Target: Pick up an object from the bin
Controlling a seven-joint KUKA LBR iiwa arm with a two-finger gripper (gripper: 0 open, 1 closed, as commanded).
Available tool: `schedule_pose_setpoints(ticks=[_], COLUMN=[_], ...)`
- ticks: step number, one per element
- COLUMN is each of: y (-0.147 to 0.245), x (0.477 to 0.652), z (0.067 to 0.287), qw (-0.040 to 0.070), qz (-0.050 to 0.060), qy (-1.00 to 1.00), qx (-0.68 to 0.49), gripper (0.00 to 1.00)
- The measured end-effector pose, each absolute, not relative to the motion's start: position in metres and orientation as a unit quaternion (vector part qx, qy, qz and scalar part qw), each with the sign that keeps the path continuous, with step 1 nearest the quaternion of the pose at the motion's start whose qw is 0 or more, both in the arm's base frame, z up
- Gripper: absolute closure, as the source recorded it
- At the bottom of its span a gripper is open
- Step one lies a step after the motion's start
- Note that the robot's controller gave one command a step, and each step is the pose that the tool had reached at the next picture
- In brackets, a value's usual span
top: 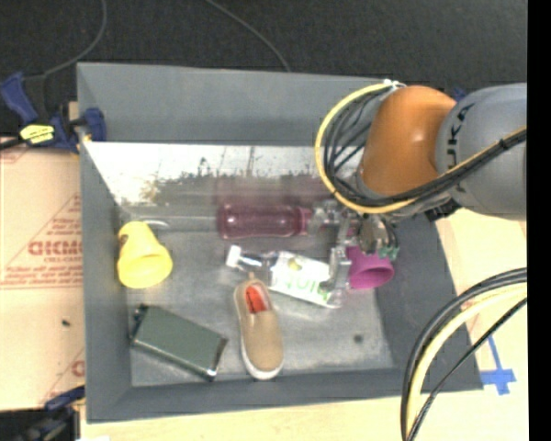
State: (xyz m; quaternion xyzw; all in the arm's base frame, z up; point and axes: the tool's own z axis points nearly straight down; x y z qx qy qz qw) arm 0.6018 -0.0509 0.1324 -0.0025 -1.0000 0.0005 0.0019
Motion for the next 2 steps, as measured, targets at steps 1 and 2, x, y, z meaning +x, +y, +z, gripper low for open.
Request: schedule_pose_setpoints(ticks=[1,2], y=[-0.051,-0.033], x=[0.604,0.599], z=[0.137,0.084], qw=[-0.002,-0.002], qz=[0.001,0.000], qy=[-1.000,-0.994], qx=[-0.002,-0.109], gripper=[0.00,0.00])
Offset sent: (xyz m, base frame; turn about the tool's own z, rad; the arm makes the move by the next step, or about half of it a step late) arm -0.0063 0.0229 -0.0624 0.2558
